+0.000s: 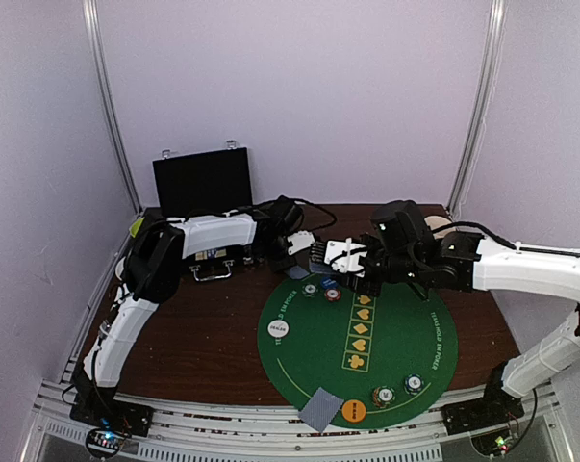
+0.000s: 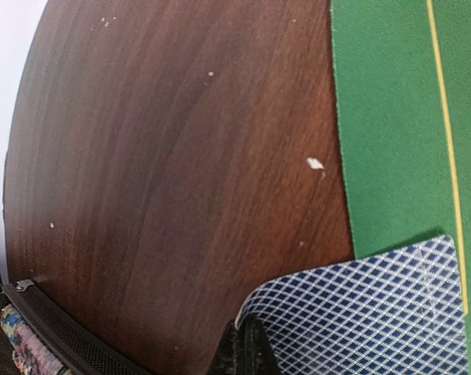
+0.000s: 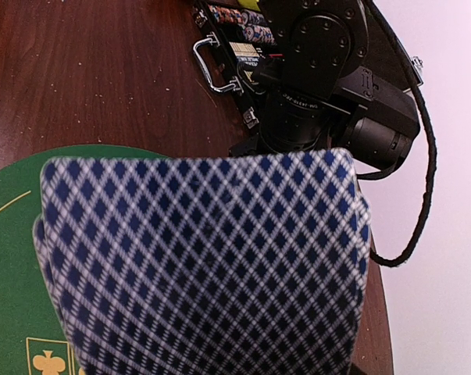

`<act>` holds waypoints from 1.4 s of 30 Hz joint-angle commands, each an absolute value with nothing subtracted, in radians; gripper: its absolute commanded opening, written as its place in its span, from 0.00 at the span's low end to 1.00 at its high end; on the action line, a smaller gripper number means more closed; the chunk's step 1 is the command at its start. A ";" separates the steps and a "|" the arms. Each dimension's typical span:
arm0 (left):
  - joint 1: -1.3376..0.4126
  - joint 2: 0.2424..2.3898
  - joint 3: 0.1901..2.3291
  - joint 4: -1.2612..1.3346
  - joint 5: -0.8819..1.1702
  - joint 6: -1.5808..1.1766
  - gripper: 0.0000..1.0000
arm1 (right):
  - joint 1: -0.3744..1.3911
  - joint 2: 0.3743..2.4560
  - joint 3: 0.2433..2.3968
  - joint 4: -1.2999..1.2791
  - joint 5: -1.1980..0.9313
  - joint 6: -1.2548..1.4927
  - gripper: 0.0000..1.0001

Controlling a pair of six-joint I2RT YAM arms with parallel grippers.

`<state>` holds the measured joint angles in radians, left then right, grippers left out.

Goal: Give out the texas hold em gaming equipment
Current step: Distribute the poker card in the small blind area, then pick up the poker card from the face-down deck piles.

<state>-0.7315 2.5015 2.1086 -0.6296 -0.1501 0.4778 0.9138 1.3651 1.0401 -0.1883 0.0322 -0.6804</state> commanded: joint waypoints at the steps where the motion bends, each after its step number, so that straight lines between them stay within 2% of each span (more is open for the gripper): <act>1: -0.748 2.504 2.140 -0.549 -0.209 0.485 0.08 | 0.911 1.341 1.032 -0.186 0.036 -0.666 0.44; 5: -0.746 2.441 2.141 -0.527 -0.233 0.421 0.39 | 0.910 1.338 1.033 -0.200 0.038 -0.668 0.44; 6: -0.743 2.414 2.132 -0.518 -0.228 0.409 0.44 | 0.910 1.337 1.033 -0.203 0.038 -0.671 0.44; 11: -0.724 2.276 2.117 -0.520 -0.218 0.308 0.56 | 0.910 1.332 1.035 -0.215 0.037 -0.675 0.44; 15: -0.708 2.132 2.054 -0.539 -0.211 0.101 0.67 | 0.911 1.329 1.038 -0.225 0.034 -0.674 0.44; 19: -0.700 1.881 1.780 -0.414 0.091 -0.091 0.82 | 0.913 1.320 1.034 -0.221 0.018 -0.668 0.44; 22: -0.699 1.690 1.519 -0.239 0.399 -0.204 0.94 | 0.916 1.315 1.035 -0.220 0.011 -0.663 0.44; 26: -0.699 1.534 1.261 -0.057 0.640 -0.369 0.96 | 0.920 1.312 1.035 -0.213 0.005 -0.666 0.44; 28: -0.701 1.513 1.209 0.006 0.718 -0.433 0.98 | 0.922 1.314 1.036 -0.213 0.004 -0.667 0.44; 29: -0.705 1.510 1.196 0.022 0.726 -0.455 0.98 | 0.922 1.316 1.039 -0.213 0.004 -0.666 0.44; 32: -0.720 1.523 1.194 0.010 0.709 -0.478 0.89 | 0.925 1.316 1.042 -0.213 0.000 -0.662 0.44; 34: -0.728 1.533 1.201 0.012 0.714 -0.484 0.88 | 0.926 1.316 1.043 -0.213 0.000 -0.660 0.44; 42: -0.782 1.556 1.157 0.110 0.709 -0.516 0.94 | 0.930 1.329 1.046 -0.202 -0.003 -0.653 0.44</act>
